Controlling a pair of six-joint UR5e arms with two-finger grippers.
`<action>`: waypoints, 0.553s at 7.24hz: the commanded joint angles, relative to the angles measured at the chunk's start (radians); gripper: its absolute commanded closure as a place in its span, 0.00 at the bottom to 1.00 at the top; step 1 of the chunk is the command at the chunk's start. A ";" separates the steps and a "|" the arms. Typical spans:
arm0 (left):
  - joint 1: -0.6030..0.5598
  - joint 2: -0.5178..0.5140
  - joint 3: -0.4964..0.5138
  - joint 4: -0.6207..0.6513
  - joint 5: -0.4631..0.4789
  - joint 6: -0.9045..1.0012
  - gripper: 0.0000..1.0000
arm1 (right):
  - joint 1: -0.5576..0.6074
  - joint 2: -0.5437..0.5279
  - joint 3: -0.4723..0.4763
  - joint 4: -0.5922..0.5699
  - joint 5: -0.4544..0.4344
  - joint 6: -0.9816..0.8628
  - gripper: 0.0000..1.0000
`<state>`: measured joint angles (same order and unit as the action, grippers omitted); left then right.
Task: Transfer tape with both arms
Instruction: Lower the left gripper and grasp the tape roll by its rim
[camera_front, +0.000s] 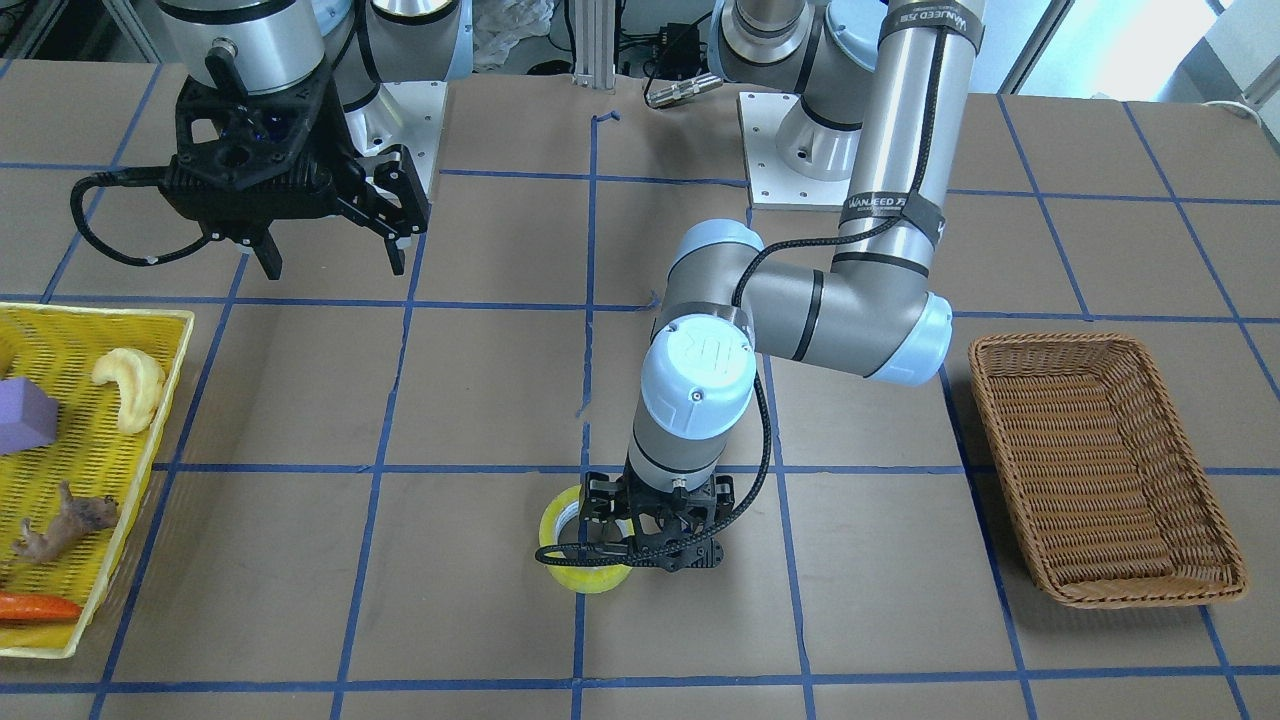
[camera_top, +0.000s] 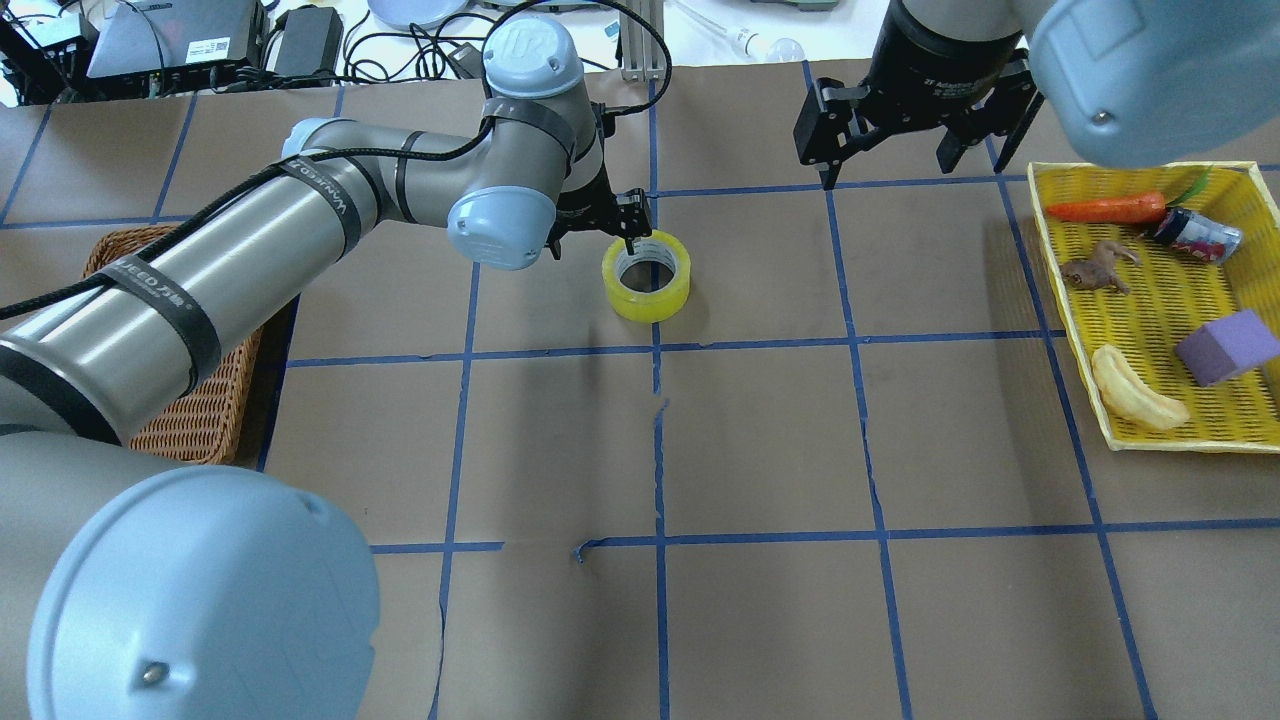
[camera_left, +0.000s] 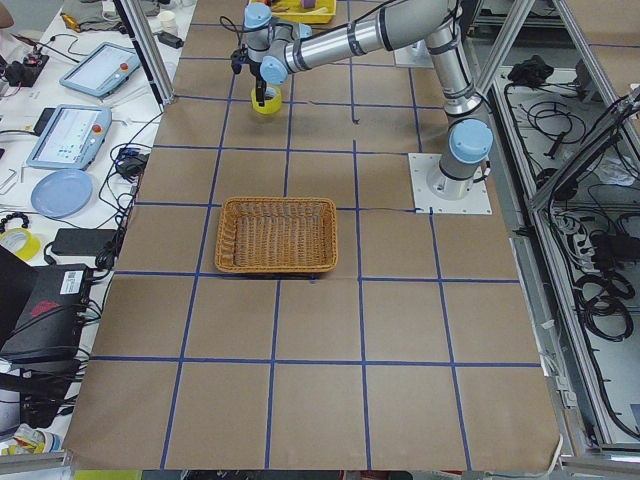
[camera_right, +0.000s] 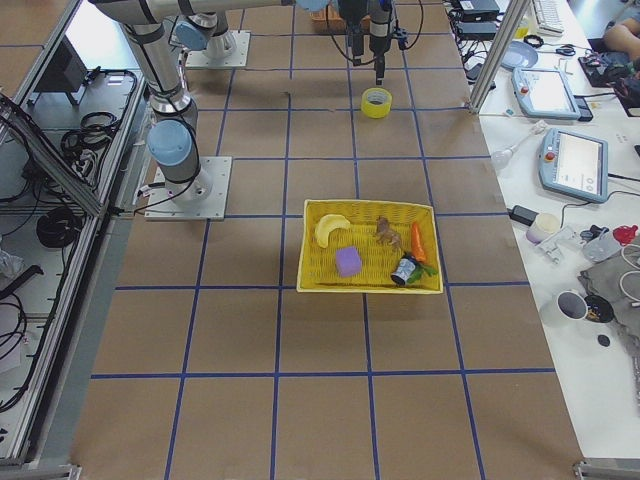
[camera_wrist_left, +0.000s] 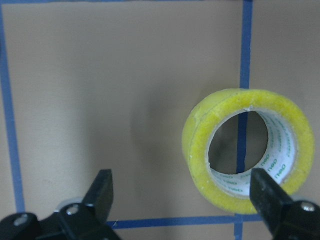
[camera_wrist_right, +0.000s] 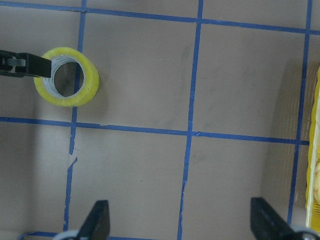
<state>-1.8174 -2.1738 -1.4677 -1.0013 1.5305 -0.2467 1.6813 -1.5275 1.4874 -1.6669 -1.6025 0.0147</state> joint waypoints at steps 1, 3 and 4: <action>-0.003 -0.053 0.010 0.022 -0.012 -0.053 0.09 | 0.000 0.001 0.004 -0.014 -0.001 -0.001 0.00; -0.016 -0.078 0.014 0.035 -0.013 -0.100 0.72 | -0.002 0.001 0.004 -0.014 -0.001 0.001 0.00; -0.017 -0.080 0.014 0.035 -0.012 -0.106 0.98 | 0.003 -0.003 0.004 -0.007 -0.002 0.001 0.00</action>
<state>-1.8305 -2.2453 -1.4551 -0.9690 1.5179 -0.3399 1.6811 -1.5272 1.4909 -1.6795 -1.6033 0.0152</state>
